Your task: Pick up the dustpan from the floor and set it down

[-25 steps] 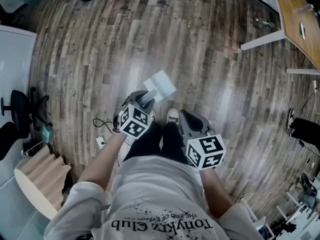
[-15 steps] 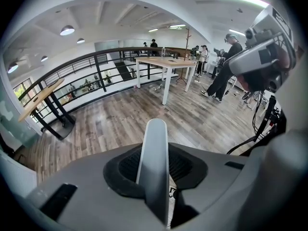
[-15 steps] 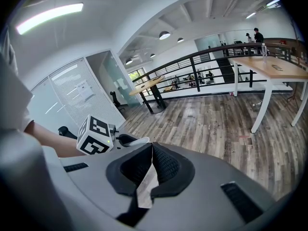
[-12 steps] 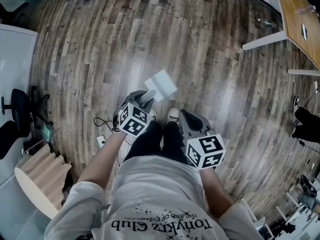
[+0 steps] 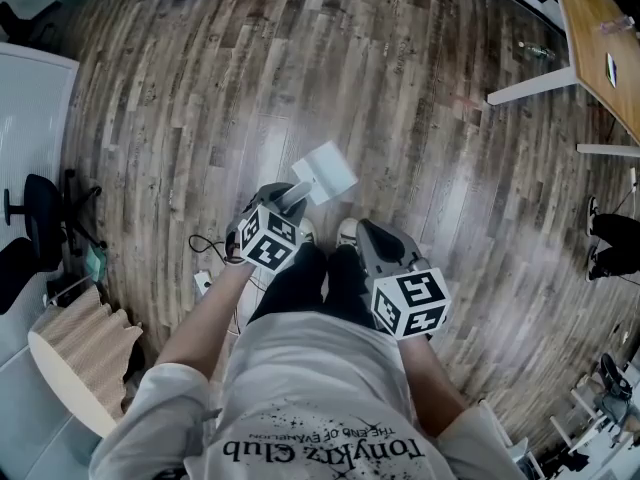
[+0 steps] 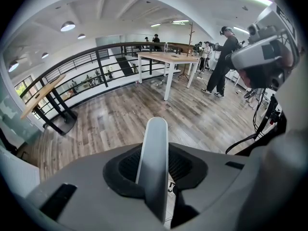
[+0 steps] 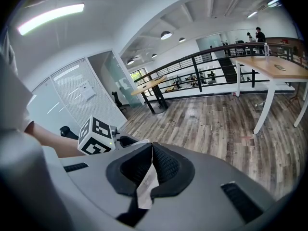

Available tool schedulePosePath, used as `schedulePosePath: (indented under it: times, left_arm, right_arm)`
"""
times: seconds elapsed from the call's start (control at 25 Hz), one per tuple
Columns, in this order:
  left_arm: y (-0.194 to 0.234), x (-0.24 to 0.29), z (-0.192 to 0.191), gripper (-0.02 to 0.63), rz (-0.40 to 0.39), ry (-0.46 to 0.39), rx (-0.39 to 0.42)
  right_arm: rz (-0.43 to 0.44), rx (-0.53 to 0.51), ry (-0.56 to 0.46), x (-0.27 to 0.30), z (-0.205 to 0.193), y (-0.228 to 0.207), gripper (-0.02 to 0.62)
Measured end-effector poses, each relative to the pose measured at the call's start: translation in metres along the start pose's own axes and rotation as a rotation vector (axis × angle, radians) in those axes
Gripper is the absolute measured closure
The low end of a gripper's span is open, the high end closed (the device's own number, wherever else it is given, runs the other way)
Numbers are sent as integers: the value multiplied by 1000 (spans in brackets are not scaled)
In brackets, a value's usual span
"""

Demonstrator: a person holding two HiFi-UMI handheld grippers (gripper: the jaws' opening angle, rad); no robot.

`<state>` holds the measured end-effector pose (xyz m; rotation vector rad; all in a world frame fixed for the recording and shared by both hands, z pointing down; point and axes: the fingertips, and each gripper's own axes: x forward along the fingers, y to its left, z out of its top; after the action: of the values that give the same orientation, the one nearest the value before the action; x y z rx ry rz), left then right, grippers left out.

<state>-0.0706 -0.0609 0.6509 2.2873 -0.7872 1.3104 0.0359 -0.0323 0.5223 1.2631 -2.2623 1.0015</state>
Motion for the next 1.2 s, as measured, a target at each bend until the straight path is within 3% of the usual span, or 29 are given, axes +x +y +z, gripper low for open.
schedulePosePath:
  times: [0.16, 0.48, 1.2]
  left_arm:
    - [0, 1, 0, 474, -11, 18, -2]
    - [-12, 3, -2, 391, -74, 52, -3]
    - [-3, -22, -6, 371, -32, 21, -10]
  right_arm:
    - [-3, 1, 1, 0, 0, -2, 571]
    - [-1, 1, -4, -3, -3, 2, 571]
    - [31, -33, -10, -7, -2, 19, 571]
